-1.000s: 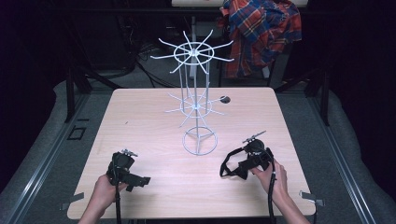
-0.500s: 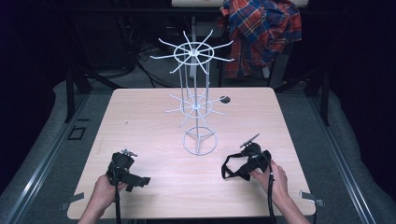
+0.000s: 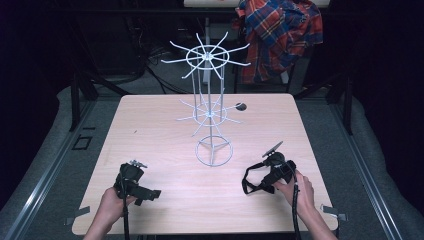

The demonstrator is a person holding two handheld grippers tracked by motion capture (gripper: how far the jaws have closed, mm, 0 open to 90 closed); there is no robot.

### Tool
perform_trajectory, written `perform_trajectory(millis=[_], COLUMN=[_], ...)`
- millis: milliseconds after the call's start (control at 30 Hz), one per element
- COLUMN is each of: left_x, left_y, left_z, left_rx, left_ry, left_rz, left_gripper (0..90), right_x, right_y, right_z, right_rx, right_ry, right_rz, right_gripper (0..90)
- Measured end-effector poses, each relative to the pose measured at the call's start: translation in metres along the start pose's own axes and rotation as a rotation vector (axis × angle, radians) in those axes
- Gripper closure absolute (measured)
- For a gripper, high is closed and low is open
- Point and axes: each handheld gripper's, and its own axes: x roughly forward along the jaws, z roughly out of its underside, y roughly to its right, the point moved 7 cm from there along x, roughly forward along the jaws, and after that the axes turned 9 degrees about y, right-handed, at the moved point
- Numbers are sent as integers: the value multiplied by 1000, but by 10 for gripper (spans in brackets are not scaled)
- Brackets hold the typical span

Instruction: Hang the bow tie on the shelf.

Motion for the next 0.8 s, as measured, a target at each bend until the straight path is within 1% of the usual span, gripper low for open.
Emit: perform_trajectory(millis=[33, 67, 100, 167, 200, 233, 267, 300, 333, 367, 433, 467, 533, 567, 600, 633, 667, 700, 733, 767, 800], left_x=[0, 0, 0, 0, 0, 0, 0, 0, 0, 0, 0, 0, 0, 0, 0, 0, 0, 0, 0, 0, 0], left_y=[0, 0, 0, 0, 0, 0, 0, 0, 0, 0, 0, 0, 0, 0, 0, 0, 0, 0, 0, 0, 0], left_z=[0, 0, 0, 0, 0, 0, 0, 0, 0, 0, 0, 0, 0, 0, 0, 0, 0, 0, 0, 0, 0], left_rx=[0, 0, 0, 0, -1, 0, -1, 0, 0, 0, 0, 0, 0, 0, 0, 0, 1, 3, 3, 3, 3], left_ry=[0, 0, 0, 0, 0, 0, 0, -1, -1, -1, 0, 0, -1, -1, -1, -1, -2, -4, -4, -4, -4], left_rz=[0, 0, -1, -1, 0, 0, 0, 0, -1, -1, -1, 0, -1, 0, 0, 0, -1, 1, 1, 1, 0], left_gripper=[2, 2, 2, 2, 2, 2, 2, 2, 2, 2, 2, 2, 2, 2, 2, 2, 2, 2, 2, 2, 2], right_x=[-1, -2, -3, -5, -6, -6, -6, -6, -4, -5, -4, -4, -4, -3, -4, -5, -5, -4, -5, -5, -3], right_y=[2, 4, 5, 9, 10, 10, 11, 11, 11, 12, 13, 13, 16, 16, 17, 18, 18, 18, 19, 19, 18], right_z=[0, 0, 0, 1, 2, 3, 4, 5, 6, 7, 7, 6, 7, 7, 6, 6, 6, 5, 5, 5, 3], right_rx=[12, 13, 28, 34, 52, 76, 77, 84, 107, 96, 111, 120, 126, 135, 151, 159, 178, 194, 191, 199, 232], right_ry=[6, 7, 16, 9, 14, 9, -8, -12, -10, -34, -35, -23, -25, -14, -6, 4, 14, 30, 21, 32, 65], right_rz=[3, 6, 6, 15, 11, 4, -4, -12, -9, -14, -21, -31, -24, -33, -50, -64, -79, -86, -91, -103, -112], right_gripper=[213, 199, 193, 178, 178, 179, 185, 199, 223, 230, 243, 263, 272, 295, 353, 391, 444, 484, 488, 485, 465])
